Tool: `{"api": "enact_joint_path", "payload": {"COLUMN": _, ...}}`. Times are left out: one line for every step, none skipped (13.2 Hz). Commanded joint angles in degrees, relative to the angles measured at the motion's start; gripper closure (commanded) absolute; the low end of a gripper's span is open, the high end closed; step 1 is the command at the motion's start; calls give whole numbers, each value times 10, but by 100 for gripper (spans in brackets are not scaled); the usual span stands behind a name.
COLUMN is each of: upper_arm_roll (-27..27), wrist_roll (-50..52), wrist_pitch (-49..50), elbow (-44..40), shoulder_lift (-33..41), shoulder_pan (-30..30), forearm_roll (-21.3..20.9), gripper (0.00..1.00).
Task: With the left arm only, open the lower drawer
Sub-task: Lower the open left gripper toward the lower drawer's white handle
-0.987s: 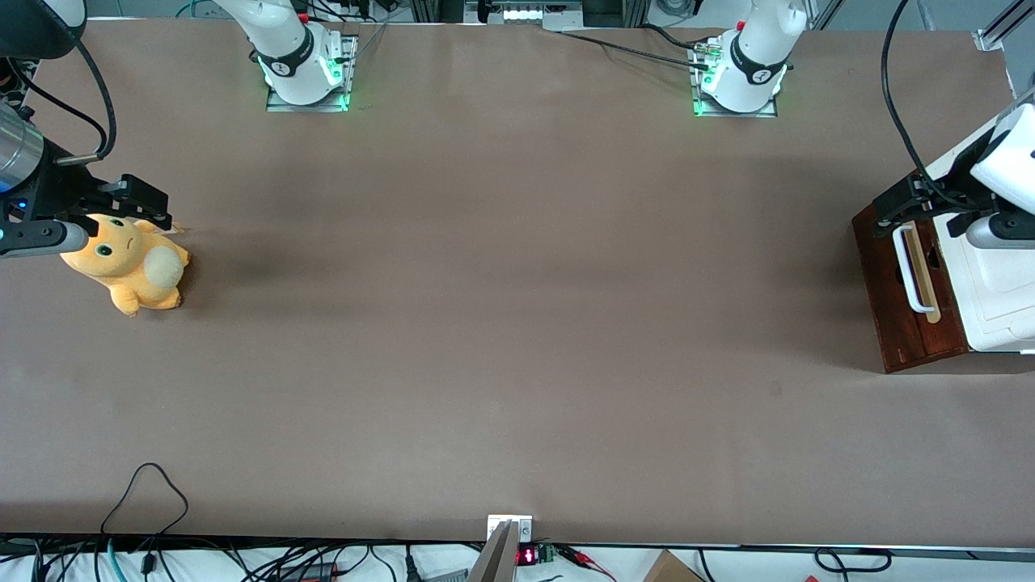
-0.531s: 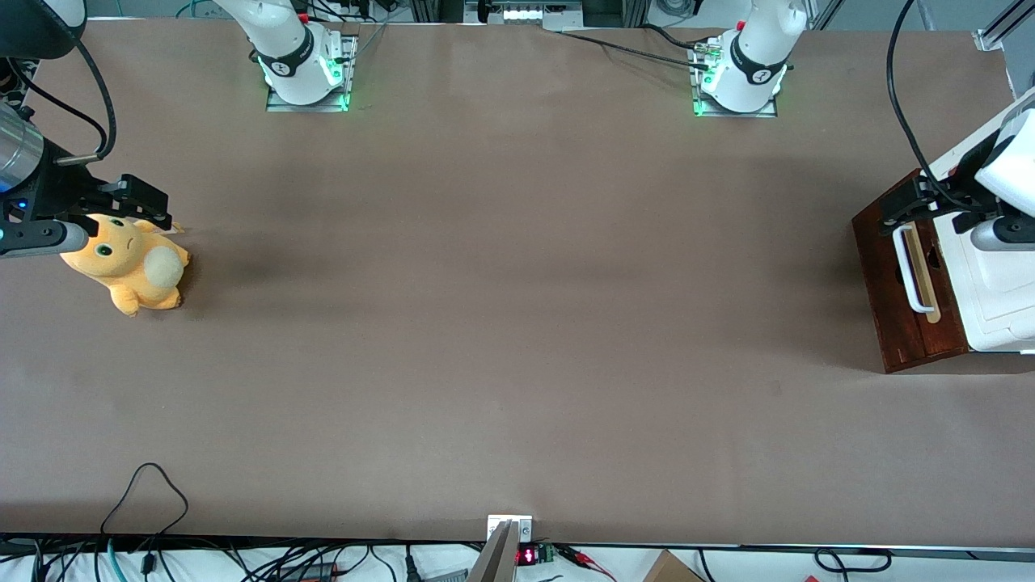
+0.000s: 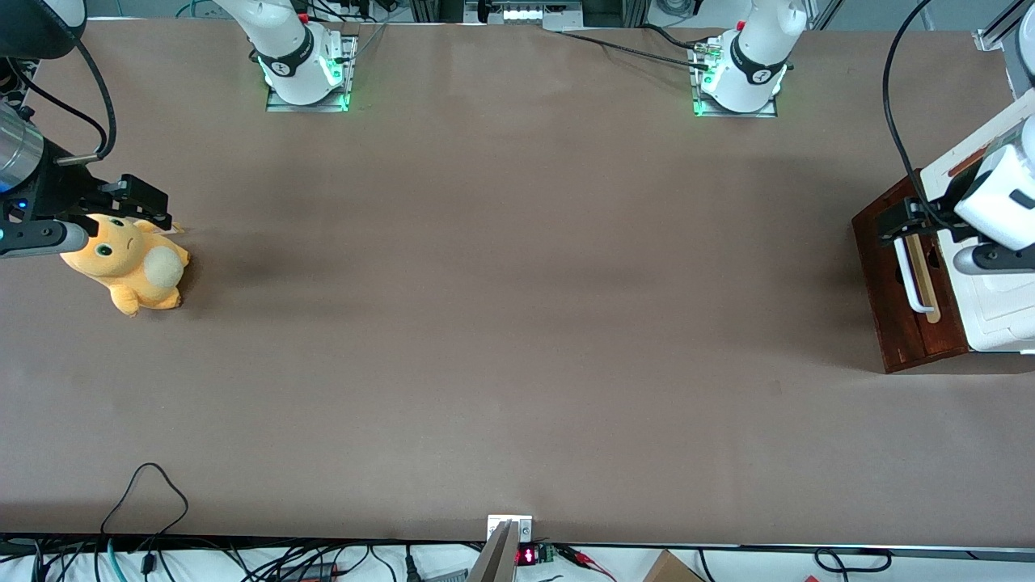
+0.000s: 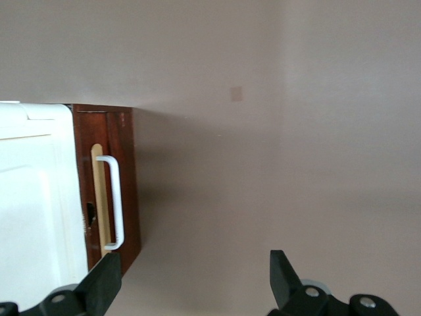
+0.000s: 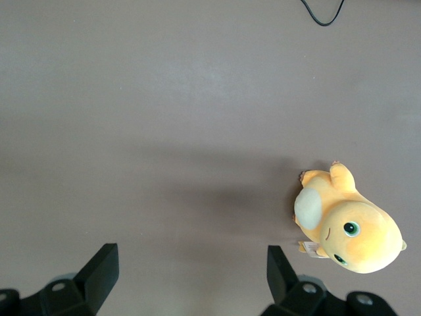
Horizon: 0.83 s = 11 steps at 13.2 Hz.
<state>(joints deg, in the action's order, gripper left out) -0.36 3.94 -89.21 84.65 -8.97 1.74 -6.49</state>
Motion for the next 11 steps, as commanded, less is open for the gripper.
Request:
{"api": "enact_joint_path", "payload": {"upper_arm_roll": -4, "wrist_roll": 7, "wrist_pitch": 16, "elbow": -8, "shoulder_lift": -16, "shoulder_pan": 3, "forearm_roll": -29, "gripper": 0}}
{"api": "enact_joint_path", "payload": {"upper_arm_roll": -5, "wrist_roll": 7, "wrist_pitch": 18, "elbow": -8, "shoulder_lift": -20, "shoulder_pan": 7, "forearm_roll": -45, "gripper": 0}}
{"api": "enact_joint_path", "payload": {"upper_arm_roll": -9, "wrist_roll": 13, "wrist_pitch": 23, "elbow": -9, "shoulder_lift": -29, "shoulder_pan": 12, "forearm_roll": -68, "gripper": 0}}
{"api": "enact_joint_path", "payload": {"upper_arm_roll": -9, "wrist_roll": 19, "wrist_pitch": 25, "elbow": -8, "shoulder_lift": -35, "shoulder_pan": 20, "forearm_roll": -88, "gripper": 0}}
{"api": "enact_joint_path", "payload": {"upper_arm_roll": -10, "wrist_roll": 19, "wrist_pitch": 25, "elbow": -6, "shoulder_lift": -40, "shoulder_pan": 24, "forearm_roll": -103, "gripper": 0}}
{"api": "enact_joint_path", "payload": {"upper_arm_roll": -11, "wrist_roll": 19, "wrist_pitch": 28, "elbow": -7, "shoulder_lift": -52, "shoulder_pan": 29, "forearm_roll": -123, "gripper": 0}}
{"api": "enact_joint_path", "payload": {"upper_arm_roll": -11, "wrist_roll": 19, "wrist_pitch": 29, "elbow": -7, "shoulder_lift": -61, "shoulder_pan": 40, "forearm_roll": -148, "gripper": 0}}
{"api": "enact_joint_path", "payload": {"upper_arm_roll": -11, "wrist_roll": 20, "wrist_pitch": 29, "elbow": -7, "shoulder_lift": -72, "shoulder_pan": 48, "forearm_roll": -172, "gripper": 0}}
{"api": "enact_joint_path", "payload": {"upper_arm_roll": -12, "wrist_roll": 23, "wrist_pitch": 35, "elbow": -6, "shoulder_lift": -84, "shoulder_pan": 56, "forearm_roll": -190, "gripper": 0}}
{"api": "enact_joint_path", "payload": {"upper_arm_roll": -12, "wrist_roll": 29, "wrist_pitch": 44, "elbow": -5, "shoulder_lift": -94, "shoulder_pan": 63, "forearm_roll": -214, "gripper": 0}}
{"api": "enact_joint_path", "payload": {"upper_arm_roll": -14, "wrist_roll": 33, "wrist_pitch": 45, "elbow": 6, "shoulder_lift": -101, "shoulder_pan": 72, "forearm_roll": -242, "gripper": 0}}
